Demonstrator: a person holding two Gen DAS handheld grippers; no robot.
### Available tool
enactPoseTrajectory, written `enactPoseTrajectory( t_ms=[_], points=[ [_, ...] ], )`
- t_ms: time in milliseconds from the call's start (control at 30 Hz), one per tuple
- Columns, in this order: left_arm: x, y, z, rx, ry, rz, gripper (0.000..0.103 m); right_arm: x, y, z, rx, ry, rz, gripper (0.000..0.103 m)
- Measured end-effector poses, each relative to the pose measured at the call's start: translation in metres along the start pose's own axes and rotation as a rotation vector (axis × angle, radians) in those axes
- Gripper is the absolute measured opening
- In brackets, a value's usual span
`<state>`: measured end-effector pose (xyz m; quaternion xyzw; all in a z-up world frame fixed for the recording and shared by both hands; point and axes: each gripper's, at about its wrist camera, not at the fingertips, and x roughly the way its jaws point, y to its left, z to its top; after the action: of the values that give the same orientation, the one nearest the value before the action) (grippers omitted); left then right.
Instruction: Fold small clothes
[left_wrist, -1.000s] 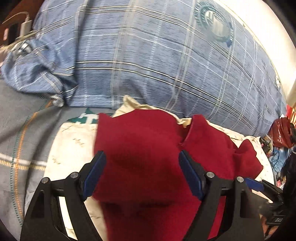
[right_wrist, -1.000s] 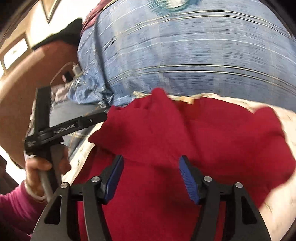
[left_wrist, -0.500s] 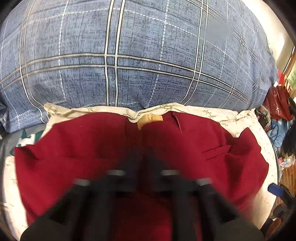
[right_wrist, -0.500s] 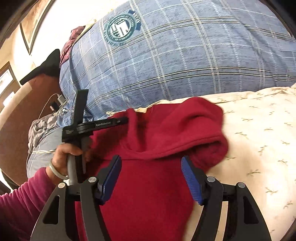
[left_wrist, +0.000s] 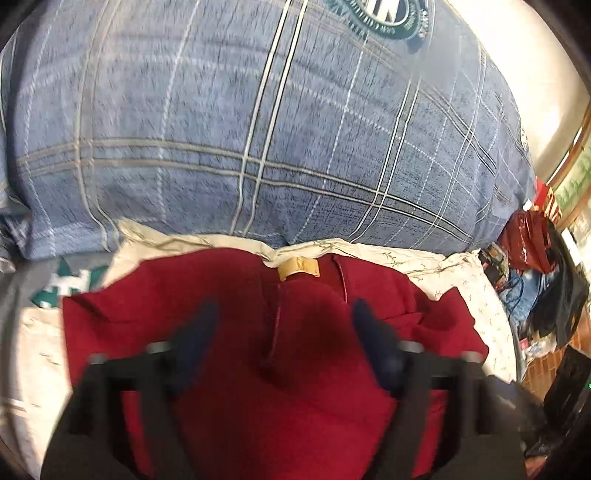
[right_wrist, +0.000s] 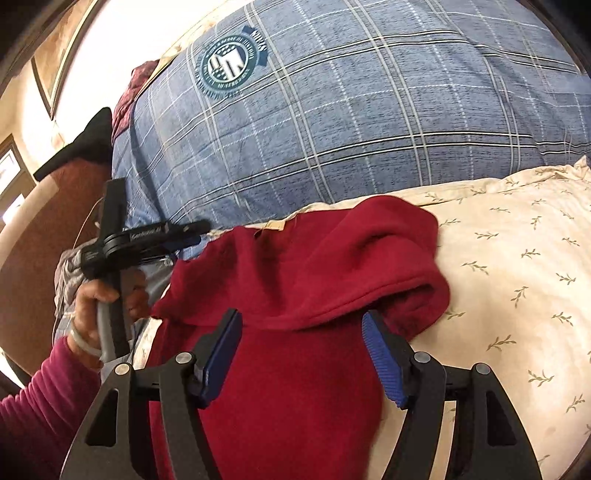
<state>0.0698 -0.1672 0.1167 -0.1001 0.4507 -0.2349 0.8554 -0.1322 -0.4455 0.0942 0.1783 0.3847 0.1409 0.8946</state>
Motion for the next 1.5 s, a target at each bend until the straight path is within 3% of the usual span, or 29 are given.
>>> enactPoseTrajectory(
  t_ms=[167, 233, 267, 300, 467, 567, 633, 767, 833, 867, 900, 933, 1167, 1233, 1300, 1367, 1400, 1500],
  points=[
    [0.037, -0.011, -0.006, 0.023, 0.092, -0.016, 0.079, 0.002, -0.002, 0.002, -0.003, 0.003, -0.004, 0.069],
    [0.048, -0.018, -0.010, 0.051, 0.129, -0.026, 0.047, 0.001, -0.006, 0.003, 0.011, -0.003, -0.010, 0.070],
    [0.049, -0.023, -0.011, 0.075, 0.138, -0.006, 0.013, 0.000, -0.008, 0.004, 0.020, -0.007, -0.016, 0.070],
    [0.046, -0.026, -0.011, 0.093, 0.134, 0.000, 0.007, -0.001, -0.010, 0.004, 0.026, -0.010, -0.019, 0.070],
    [-0.022, -0.020, 0.002, 0.076, -0.002, -0.042, 0.005, -0.013, -0.017, 0.007, 0.024, -0.054, -0.065, 0.070],
    [-0.067, 0.011, 0.000, 0.016, -0.079, 0.006, 0.002, -0.016, -0.018, 0.010, -0.002, -0.060, -0.119, 0.073],
    [-0.080, 0.039, -0.011, -0.061, -0.069, 0.026, 0.002, -0.007, -0.019, 0.009, -0.033, -0.023, -0.178, 0.073],
    [-0.070, 0.063, -0.036, -0.118, -0.006, 0.061, 0.000, 0.021, -0.017, 0.002, -0.078, 0.057, -0.208, 0.073],
    [-0.067, 0.070, -0.043, -0.147, 0.005, 0.051, 0.000, 0.036, -0.010, 0.001, -0.133, 0.084, -0.247, 0.067],
    [-0.066, 0.070, -0.043, -0.154, 0.001, 0.050, 0.000, 0.043, -0.005, 0.001, -0.175, 0.083, -0.297, 0.051],
    [-0.066, 0.070, -0.044, -0.158, -0.003, 0.047, 0.000, 0.051, 0.002, 0.004, -0.245, 0.065, -0.394, 0.029],
    [-0.066, 0.070, -0.043, -0.161, -0.004, 0.043, 0.000, 0.054, 0.004, 0.005, -0.273, 0.053, -0.427, 0.019],
    [-0.079, 0.065, -0.045, -0.116, -0.023, 0.065, 0.002, 0.021, -0.014, 0.005, -0.259, 0.001, -0.394, 0.007],
    [-0.075, 0.066, -0.046, -0.116, -0.014, 0.072, 0.012, 0.027, -0.036, -0.006, -0.214, 0.078, -0.423, 0.006],
    [-0.071, 0.068, -0.049, -0.137, -0.007, 0.070, 0.042, 0.032, -0.049, -0.014, -0.148, 0.123, -0.387, 0.008],
    [-0.069, 0.067, -0.051, -0.155, -0.017, 0.048, 0.048, 0.023, -0.048, -0.014, -0.119, 0.090, -0.358, 0.020],
    [-0.068, 0.064, -0.051, -0.146, -0.015, 0.044, 0.048, 0.013, -0.046, -0.013, -0.097, 0.056, -0.340, 0.032],
    [-0.055, 0.053, -0.049, -0.112, 0.012, 0.063, 0.048, -0.003, -0.043, -0.008, -0.049, -0.004, -0.295, 0.053]
  ],
)
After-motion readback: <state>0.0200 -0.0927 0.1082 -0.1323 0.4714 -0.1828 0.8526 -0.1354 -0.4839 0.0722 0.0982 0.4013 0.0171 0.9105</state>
